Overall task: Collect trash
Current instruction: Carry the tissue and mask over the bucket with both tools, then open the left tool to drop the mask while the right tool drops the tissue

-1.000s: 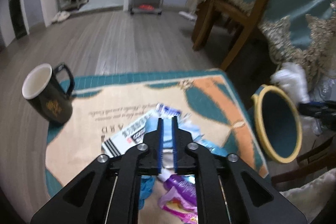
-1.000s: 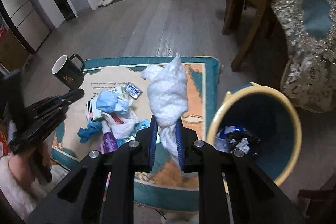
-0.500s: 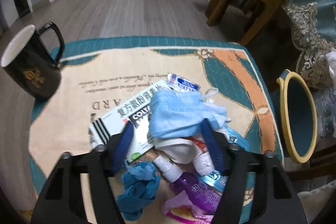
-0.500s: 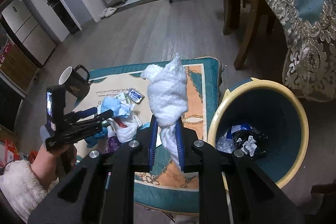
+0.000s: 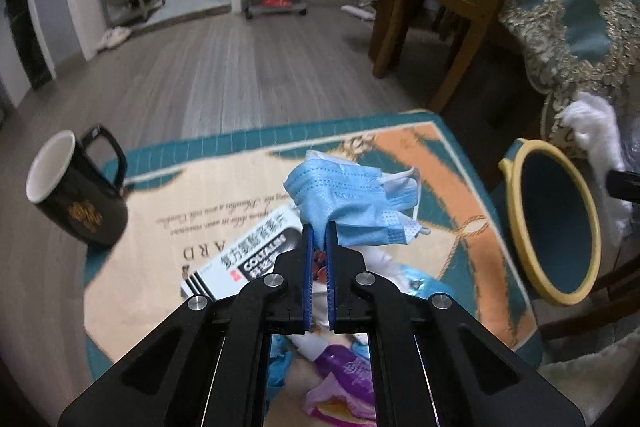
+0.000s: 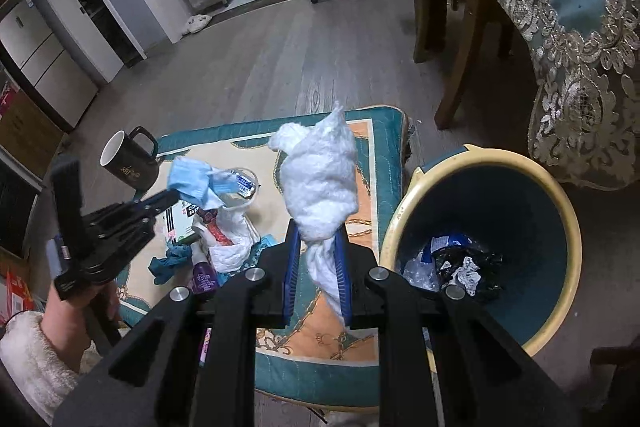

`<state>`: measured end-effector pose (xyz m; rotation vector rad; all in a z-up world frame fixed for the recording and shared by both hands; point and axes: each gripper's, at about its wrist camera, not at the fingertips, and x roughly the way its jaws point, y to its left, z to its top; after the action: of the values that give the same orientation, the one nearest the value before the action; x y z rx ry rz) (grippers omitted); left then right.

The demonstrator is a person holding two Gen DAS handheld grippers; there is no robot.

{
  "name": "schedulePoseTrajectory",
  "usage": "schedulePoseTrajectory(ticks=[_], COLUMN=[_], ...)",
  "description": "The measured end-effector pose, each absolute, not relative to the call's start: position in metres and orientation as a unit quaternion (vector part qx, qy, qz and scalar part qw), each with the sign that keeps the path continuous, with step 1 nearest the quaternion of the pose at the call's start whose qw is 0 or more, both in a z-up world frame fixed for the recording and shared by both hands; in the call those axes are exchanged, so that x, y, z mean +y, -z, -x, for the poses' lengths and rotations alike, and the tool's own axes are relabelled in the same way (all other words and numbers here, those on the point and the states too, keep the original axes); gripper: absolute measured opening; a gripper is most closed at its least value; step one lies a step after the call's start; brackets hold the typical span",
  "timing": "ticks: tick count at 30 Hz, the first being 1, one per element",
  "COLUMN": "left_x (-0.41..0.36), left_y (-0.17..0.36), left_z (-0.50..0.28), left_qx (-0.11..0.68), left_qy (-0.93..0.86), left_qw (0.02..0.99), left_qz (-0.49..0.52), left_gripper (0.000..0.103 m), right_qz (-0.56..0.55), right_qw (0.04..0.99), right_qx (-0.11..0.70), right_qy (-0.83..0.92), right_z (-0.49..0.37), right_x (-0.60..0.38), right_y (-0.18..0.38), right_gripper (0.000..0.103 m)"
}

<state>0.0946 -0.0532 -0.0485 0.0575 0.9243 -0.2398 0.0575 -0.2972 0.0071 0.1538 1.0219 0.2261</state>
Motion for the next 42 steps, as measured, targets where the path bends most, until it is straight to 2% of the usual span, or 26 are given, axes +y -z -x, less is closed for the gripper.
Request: schedulePoseTrajectory(ticks=[19, 27, 36, 39, 42], left_x=[-0.179, -0.241, -0.281, -0.284, -0.289], left_y=[-0.006, 0.008, 0.050, 0.062, 0.073], left_z=[-0.076, -0.070, -0.069, -0.067, -0.065], left_qx=[0.380, 0.378, 0.422, 0.433, 0.440], left_qy=[0.219, 0.264, 0.310, 0.325, 0.326], left_qw=[0.894, 0.878, 0.842, 0.831, 0.825], left_qz=[-0.089, -0.127, -0.133, -0.124, -0.139], left_gripper=[0.007, 0.007, 0.007, 0.007, 0.011], right_qz=[-0.135, -0.183, -0.215, -0.218, -0.219], right_qw=[0.867, 0.849, 0.820, 0.818, 0.818], right_qx=[0.480, 0.495, 0.525, 0.526, 0.526], right_qy=[-0.024, 0.026, 0.079, 0.082, 0.081], right_z=[-0.048, -0.039, -0.034, -0.035, -0.035], right_x=[-0.390, -0.449, -0.486, -0.488, -0.486], right_y=[-0.001, 0.021, 0.048, 0.050, 0.050], right_gripper=[0.016, 0.016, 0.018, 0.020, 0.033])
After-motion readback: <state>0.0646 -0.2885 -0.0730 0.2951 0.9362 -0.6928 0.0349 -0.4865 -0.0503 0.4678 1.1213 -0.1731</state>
